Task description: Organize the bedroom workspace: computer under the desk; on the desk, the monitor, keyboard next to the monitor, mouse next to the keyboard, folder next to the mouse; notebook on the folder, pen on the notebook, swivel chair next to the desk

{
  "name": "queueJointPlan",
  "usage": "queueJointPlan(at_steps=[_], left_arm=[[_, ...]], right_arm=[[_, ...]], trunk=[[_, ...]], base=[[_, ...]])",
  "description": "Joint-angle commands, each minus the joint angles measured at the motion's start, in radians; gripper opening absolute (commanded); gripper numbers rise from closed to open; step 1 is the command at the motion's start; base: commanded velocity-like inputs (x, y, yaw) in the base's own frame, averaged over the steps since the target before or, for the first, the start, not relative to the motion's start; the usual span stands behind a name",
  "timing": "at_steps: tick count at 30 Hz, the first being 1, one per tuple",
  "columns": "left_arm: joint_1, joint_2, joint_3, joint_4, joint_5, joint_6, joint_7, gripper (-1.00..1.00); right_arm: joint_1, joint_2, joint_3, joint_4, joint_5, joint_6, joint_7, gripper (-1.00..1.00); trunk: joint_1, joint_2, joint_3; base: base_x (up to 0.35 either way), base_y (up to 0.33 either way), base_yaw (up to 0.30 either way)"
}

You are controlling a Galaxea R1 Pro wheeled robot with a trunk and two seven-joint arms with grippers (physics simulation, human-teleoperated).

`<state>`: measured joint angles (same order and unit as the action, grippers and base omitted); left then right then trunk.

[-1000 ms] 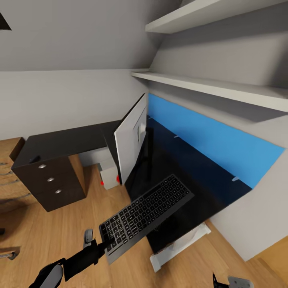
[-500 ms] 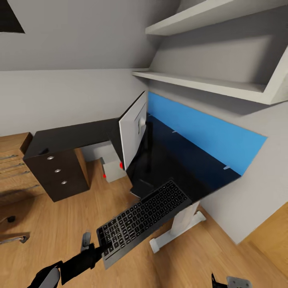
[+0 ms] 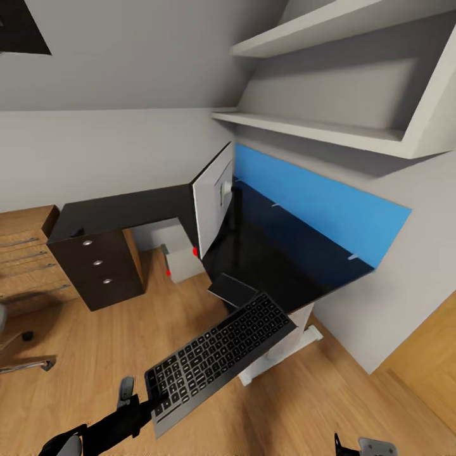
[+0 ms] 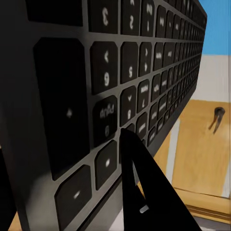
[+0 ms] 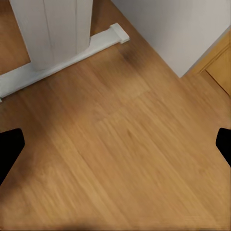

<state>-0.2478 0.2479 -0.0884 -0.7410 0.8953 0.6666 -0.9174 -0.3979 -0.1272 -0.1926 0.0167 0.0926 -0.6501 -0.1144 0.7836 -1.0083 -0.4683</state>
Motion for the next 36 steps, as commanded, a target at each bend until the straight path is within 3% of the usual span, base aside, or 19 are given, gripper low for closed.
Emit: queueJointPlan(at_steps=[1, 7, 16, 25, 36], left_arm=[[-0.001, 0.003, -0.004, 0.001, 0.009, 0.007, -0.001, -1.0], [-0.001, 0.023, -0.004, 0.002, 0.01, 0.007, -0.009, -1.0], [-0.001, 0.028, -0.004, 0.002, 0.01, 0.007, -0.013, -1.0], [-0.001, 0.046, -0.004, 0.007, 0.01, 0.007, -0.071, -1.0], [-0.001, 0.058, 0.009, 0.012, 0.014, 0.007, -0.082, -1.0]], right_arm=[[-0.001, 0.0, -0.005, 0.002, 0.01, -0.003, -0.005, 1.0], [-0.001, 0.007, -0.005, 0.002, 0.01, -0.003, -0.005, 1.0], [-0.001, 0.009, -0.005, 0.002, 0.012, -0.003, -0.005, 1.0], [-0.001, 0.01, -0.005, 0.002, 0.012, -0.003, -0.005, 1.0], [-0.001, 0.011, -0.005, 0.002, 0.013, -0.002, -0.005, 1.0]], trunk=[[0.0, -0.001, -0.002], [0.0, -0.001, -0.008], [0.0, -0.001, -0.018], [0.0, -0.001, -0.029], [0.0, -0.001, -0.041]], base=[[-0.031, 0.0, 0.097], [-0.011, 0.0, 0.156], [-0.001, 0.0, 0.184], [0.0, 0.0, 0.188], [0.0, 0.0, 0.188]])
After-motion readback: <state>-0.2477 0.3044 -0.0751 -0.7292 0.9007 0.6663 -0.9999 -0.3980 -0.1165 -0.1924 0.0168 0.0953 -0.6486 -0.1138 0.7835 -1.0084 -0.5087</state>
